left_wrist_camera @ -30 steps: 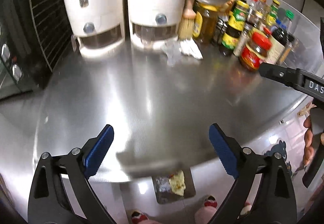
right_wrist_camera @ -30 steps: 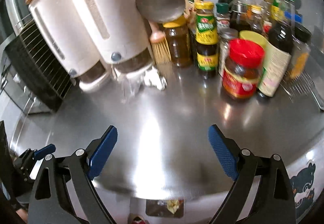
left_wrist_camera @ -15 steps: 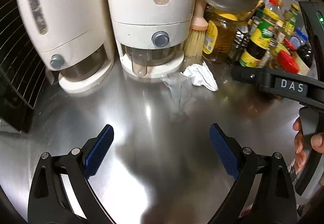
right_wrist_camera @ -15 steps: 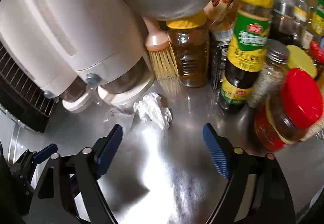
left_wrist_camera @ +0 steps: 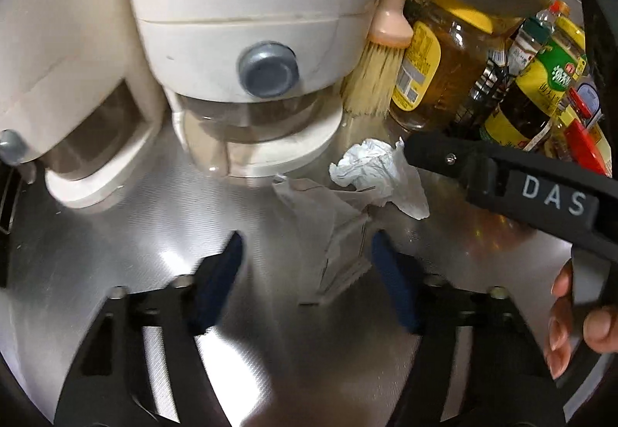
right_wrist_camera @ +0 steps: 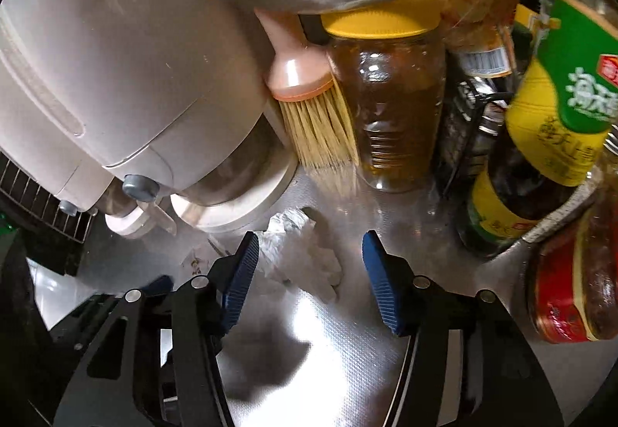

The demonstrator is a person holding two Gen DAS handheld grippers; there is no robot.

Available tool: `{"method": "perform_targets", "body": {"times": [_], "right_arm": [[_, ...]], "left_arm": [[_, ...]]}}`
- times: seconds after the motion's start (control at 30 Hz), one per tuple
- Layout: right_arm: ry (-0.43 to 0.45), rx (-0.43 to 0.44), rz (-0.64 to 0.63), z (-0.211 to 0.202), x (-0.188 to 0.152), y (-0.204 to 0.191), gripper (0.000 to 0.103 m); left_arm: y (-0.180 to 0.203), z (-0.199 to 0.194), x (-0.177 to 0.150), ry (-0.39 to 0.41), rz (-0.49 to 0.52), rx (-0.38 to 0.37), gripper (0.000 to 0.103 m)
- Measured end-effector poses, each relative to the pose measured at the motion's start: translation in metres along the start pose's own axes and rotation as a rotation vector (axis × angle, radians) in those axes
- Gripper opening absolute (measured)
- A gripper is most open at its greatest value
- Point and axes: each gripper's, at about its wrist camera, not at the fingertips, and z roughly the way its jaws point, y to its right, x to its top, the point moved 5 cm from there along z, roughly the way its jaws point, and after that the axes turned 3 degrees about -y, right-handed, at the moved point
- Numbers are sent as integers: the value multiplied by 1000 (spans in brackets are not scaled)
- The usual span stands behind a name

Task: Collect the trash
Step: 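Move both open tools toward the white tissue beside the kettle, then grasp the clear plastic wrapper with the left tool while the right tool grasps the white tissue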

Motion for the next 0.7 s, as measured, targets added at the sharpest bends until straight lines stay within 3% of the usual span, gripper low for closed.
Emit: {"method": "perform_targets", "body": {"times": [0.07,0.13,0.23,0.43,0.5,0.57,0.7], "right_arm": [[-6,-1,-5,4,2,-3,57],[-15,-2,-11,10,2,-6,57],[-34,-1,-15,19,1,-8,57],[-63,-28,-35,39,-4,-14,57],[-48,-48,-54,43,-6,-15,51],[-40,-64,-65,42,-7,-16,29],[-36,-84,-88,37,-12,-20,18]], "left_arm": [[0,7,-1,-21,4,-15,29],[-2,6,-2,-15,5,-27,27],[-6,3,-3,-18,4,-19,13],[-21,-4,-8,-25,-8,26,11],[-25,-7,-10,-27,-11,35,11],[-27,-9,-11,-25,-14,41,11],[-28,-21,-16,-16,-13,46,11]]}}
